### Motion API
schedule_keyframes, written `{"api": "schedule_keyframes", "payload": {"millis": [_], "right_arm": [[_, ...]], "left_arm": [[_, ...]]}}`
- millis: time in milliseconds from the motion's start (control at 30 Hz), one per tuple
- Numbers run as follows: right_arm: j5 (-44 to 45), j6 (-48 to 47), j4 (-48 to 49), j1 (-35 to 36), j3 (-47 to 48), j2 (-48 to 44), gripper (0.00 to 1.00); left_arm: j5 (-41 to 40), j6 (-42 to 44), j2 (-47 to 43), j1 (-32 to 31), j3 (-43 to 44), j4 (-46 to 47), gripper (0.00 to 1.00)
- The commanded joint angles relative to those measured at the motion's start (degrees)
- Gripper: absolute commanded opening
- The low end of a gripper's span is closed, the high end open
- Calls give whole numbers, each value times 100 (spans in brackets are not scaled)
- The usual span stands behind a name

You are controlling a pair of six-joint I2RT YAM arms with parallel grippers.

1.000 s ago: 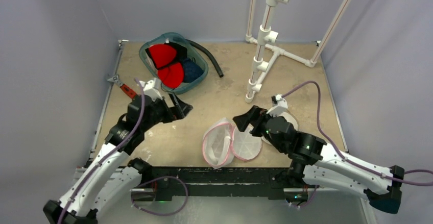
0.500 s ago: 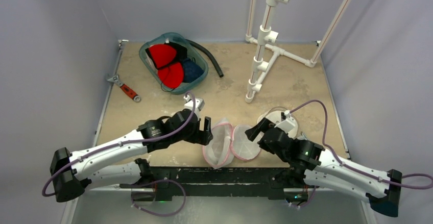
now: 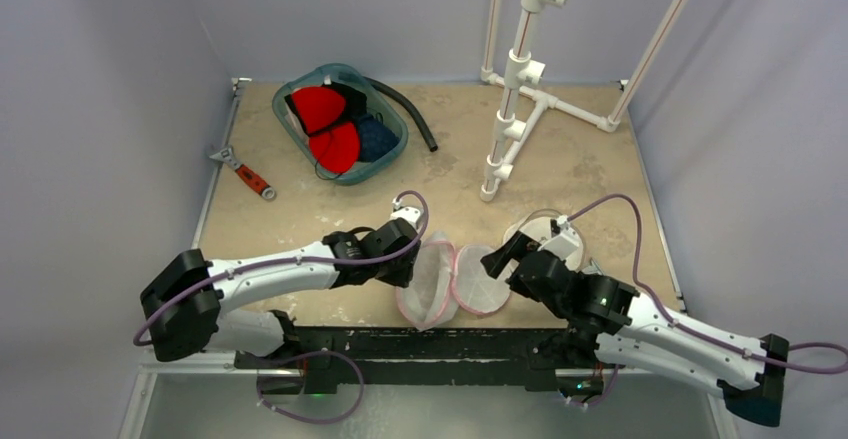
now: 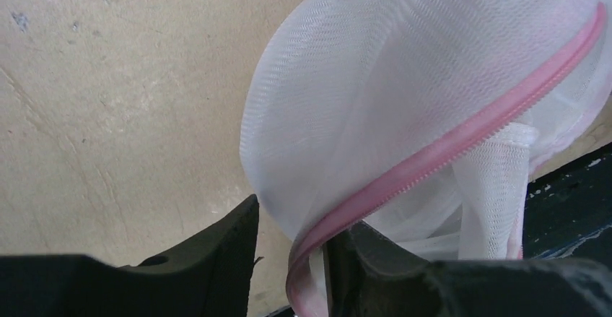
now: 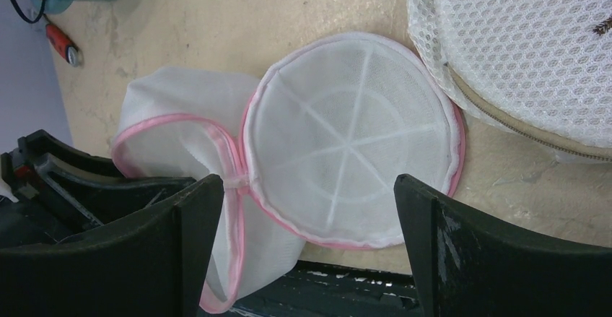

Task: Unzip the laundry bag and remove the bra
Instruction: Close the laundry bag at the center of the board.

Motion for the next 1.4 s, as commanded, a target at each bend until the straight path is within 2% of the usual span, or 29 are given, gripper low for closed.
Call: {"api": "schedule_keyframes", "payload": {"millis": [0,100,200,433,667,1000,1167,1367], "right_arm": [[48,-190,78,-13,255,100,92],[97,-219,218,-11,196,138,93],[54,-246,485,-16,83,248,94],[-116,-476,1212,-122,-71,832,95],[-700,-957,1787,-769,-260,1351,92],[-1260,-1082,2602,-943,-906,1641,79],[-1386,-1051,2762,-946,-1076,1760,74],[-1572,-963,3076,-944,-1265,2013,61]], "left_arm": [[-474,-209,-105,6,61,389,29],[-894,-440,-156,121,99,236,11],[-1234,-730,-217,351,99,18,0],[-1612,-882,-411,766,143,-221,0],[-1611,-944,-473,931,94,-265,2],[-1523,-1073,-800,931,4,-357,10],[-1497,-1070,-948,934,-35,-372,11],[-1449,-1121,-904,932,-80,-328,10]]}}
